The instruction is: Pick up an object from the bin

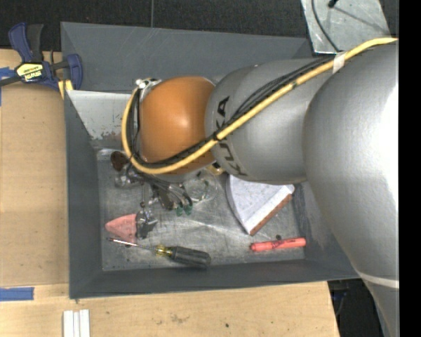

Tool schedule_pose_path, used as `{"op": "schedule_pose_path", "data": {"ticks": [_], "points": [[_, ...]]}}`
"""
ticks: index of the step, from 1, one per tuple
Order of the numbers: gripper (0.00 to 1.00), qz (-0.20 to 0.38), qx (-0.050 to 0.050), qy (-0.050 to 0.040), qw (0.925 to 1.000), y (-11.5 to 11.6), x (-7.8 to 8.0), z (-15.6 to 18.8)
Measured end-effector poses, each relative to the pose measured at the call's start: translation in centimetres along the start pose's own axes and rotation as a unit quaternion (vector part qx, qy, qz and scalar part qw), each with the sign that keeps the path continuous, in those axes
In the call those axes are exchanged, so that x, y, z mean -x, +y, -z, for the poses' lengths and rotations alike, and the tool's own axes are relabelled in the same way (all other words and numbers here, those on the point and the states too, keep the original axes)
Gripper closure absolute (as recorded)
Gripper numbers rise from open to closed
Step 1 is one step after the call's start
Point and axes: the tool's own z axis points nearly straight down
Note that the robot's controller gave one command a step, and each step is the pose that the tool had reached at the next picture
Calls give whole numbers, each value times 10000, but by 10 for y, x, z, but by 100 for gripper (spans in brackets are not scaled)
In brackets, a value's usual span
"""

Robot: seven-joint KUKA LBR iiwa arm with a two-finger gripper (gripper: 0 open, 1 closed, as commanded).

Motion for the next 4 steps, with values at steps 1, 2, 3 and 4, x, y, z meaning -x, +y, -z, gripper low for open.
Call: {"op": "schedule_pose_path", "data": {"ticks": [1,2,3,4], "points": [[100,442,5,19,9990,-25,-52,-28],[0,441,6,21,9990,-25,-52,-28],[0,438,6,21,9990,-25,-52,-28],[0,1439,-1,0,9896,-12,-18,-48]]}}
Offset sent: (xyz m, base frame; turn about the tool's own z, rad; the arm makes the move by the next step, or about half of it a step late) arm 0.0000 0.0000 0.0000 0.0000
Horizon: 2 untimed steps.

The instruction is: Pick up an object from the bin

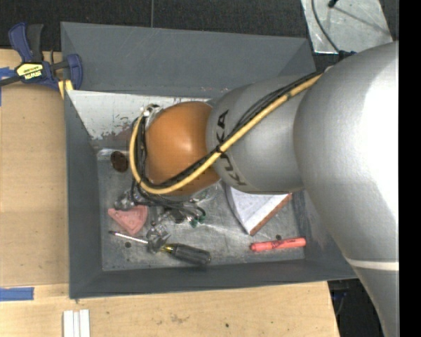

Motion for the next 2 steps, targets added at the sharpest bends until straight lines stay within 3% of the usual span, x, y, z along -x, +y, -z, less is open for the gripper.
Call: {"op": "schedule_pose_path", "data": {"ticks": [1,2], "points": [[100,722,7,-55,9974,13,31,-13],[100,719,8,-54,9974,13,31,-13]]}}
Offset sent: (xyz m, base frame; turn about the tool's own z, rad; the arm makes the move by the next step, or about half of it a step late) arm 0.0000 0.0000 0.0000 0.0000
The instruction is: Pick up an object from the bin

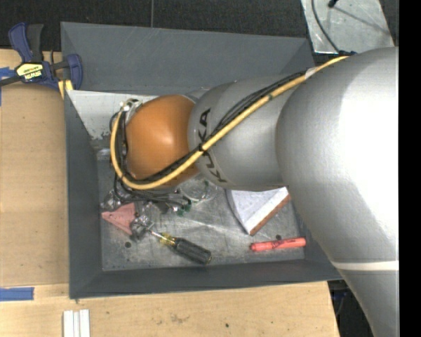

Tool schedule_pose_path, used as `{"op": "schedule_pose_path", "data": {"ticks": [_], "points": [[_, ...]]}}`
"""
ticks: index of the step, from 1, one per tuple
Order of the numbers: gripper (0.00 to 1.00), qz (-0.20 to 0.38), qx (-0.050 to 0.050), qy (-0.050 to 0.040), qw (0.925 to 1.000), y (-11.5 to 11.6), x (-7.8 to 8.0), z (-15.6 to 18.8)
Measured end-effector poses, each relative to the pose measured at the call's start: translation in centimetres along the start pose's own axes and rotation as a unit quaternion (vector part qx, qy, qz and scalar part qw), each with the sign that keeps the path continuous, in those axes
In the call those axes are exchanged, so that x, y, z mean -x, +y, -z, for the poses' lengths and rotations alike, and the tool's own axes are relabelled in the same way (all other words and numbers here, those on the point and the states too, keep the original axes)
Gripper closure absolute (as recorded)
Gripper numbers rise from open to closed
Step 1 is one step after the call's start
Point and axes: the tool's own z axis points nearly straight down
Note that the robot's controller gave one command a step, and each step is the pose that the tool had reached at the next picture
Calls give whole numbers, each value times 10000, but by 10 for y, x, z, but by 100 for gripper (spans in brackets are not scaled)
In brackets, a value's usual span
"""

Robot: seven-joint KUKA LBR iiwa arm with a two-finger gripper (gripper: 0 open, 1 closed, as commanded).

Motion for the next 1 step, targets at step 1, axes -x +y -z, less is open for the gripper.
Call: {"op": "schedule_pose_path", "data": {"ticks": [1], "points": [[100,-105,1,45,9999,-8,14,153]]}}
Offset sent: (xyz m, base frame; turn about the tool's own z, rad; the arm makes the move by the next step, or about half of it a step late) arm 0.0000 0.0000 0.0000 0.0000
